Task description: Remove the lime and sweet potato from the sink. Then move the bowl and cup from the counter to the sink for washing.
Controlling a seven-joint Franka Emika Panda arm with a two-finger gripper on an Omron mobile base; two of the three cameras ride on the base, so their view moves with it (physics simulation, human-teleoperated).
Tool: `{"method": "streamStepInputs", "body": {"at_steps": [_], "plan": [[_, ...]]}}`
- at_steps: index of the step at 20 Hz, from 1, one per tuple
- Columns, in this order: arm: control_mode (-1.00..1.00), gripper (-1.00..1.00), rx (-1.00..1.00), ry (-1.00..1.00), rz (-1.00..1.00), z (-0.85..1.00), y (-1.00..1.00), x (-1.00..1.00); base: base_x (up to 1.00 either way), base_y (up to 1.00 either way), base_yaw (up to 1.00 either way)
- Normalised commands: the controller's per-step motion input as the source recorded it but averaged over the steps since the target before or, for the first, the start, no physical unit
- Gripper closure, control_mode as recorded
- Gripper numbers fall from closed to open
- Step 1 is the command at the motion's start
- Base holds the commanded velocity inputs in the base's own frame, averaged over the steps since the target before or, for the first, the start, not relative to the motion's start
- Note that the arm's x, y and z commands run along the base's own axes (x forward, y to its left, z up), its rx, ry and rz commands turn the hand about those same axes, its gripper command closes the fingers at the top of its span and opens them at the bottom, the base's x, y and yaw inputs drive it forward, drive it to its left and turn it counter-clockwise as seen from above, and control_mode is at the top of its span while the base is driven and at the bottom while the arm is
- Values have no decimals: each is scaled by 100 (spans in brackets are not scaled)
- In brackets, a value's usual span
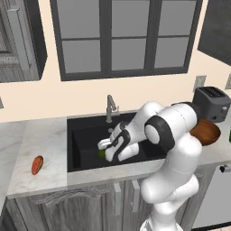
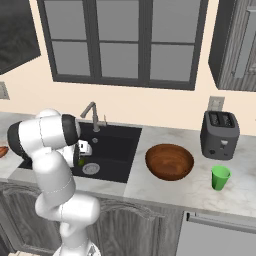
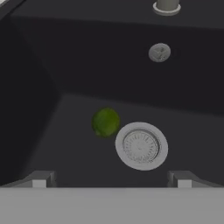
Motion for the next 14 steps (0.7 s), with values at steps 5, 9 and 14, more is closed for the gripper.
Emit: {"method": "streamStepInputs", "body": {"at_steps": [5, 9, 14], "plan": [[-100, -100, 0, 0, -3, -5, 6, 14, 0, 0, 0], [-100, -100, 0, 0, -4, -3, 11, 12, 0, 0, 0], [-100, -100, 3, 0, -4, -3, 14, 8, 0, 0, 0]]}}
